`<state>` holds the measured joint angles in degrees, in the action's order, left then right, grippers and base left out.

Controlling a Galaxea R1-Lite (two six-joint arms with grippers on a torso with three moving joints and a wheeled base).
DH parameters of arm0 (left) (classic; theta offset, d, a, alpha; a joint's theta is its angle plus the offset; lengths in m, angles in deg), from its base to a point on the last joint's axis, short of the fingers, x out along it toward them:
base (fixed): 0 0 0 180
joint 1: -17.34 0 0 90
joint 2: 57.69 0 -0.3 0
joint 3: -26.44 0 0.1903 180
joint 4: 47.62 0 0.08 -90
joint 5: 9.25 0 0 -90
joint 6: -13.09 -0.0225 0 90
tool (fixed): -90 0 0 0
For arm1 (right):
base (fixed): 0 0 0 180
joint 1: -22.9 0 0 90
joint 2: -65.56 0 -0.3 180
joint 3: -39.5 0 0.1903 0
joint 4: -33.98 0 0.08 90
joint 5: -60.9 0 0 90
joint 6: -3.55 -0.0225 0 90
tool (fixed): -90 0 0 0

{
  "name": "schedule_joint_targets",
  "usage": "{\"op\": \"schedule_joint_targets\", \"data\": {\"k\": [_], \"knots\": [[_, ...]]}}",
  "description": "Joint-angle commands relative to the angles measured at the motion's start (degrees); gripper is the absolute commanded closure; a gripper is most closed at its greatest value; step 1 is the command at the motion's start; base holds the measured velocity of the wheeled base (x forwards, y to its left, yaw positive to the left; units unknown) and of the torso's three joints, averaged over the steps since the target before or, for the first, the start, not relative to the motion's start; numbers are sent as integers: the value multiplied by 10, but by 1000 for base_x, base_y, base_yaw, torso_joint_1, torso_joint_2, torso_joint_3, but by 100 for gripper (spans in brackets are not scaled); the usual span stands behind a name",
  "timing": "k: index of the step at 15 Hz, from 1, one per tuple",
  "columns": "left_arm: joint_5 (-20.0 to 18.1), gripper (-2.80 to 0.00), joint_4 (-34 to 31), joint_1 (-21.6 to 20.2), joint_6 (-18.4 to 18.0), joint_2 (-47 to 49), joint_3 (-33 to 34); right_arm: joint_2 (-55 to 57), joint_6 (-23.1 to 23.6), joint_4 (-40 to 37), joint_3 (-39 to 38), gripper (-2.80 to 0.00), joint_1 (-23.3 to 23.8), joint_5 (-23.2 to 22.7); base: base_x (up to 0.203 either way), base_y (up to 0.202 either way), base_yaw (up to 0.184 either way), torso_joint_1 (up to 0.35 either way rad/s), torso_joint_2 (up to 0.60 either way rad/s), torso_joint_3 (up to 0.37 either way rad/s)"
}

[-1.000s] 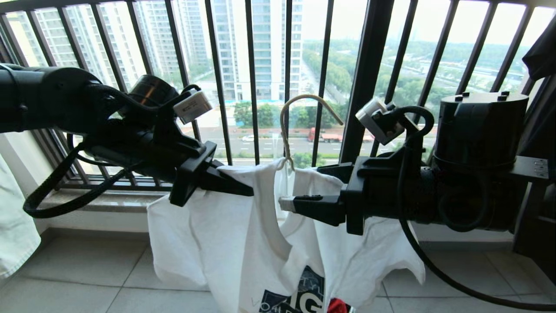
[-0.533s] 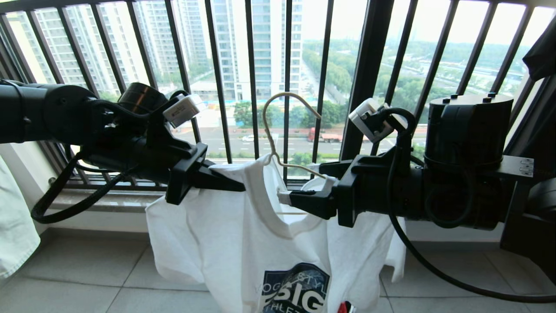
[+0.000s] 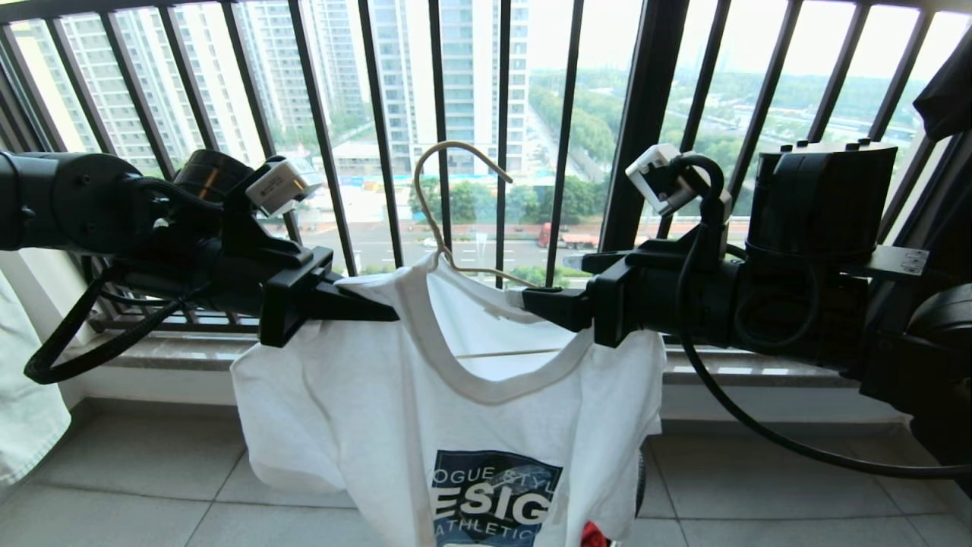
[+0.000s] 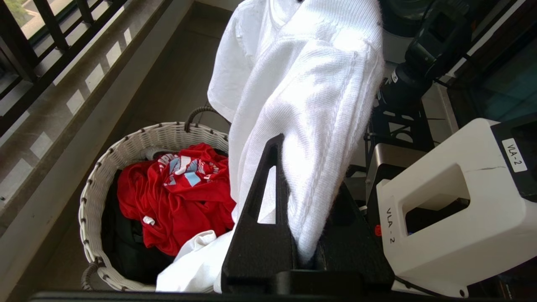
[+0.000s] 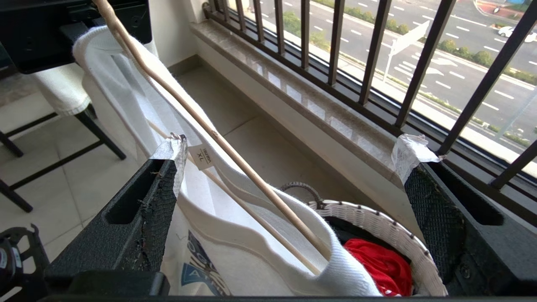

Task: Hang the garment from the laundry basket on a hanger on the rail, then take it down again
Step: Hang the clothes rack on the clothesline

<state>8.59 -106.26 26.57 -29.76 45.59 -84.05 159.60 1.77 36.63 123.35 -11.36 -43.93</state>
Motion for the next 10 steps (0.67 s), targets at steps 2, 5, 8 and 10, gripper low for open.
{"op": "schedule_joint_targets", "data": {"k": [2, 5, 8, 10], "knots": [[-4, 0, -2, -7, 9, -3, 0, -26, 2, -1, 7, -280, 39, 12, 0, 0, 0, 0, 0, 0], [-3, 0, -2, -12, 22, -13, -1, -26, 2, -2, 12, -280, 57, 13, 0, 0, 0, 0, 0, 0], [-2, 0, -3, -20, 47, -19, -8, -35, 2, -2, 11, 0, 58, 13, 0, 0, 0, 0, 0, 0], [1, 0, -3, -20, 79, -28, -13, -37, 1, -2, 11, 0, 58, 13, 0, 0, 0, 0, 0, 0]]}}
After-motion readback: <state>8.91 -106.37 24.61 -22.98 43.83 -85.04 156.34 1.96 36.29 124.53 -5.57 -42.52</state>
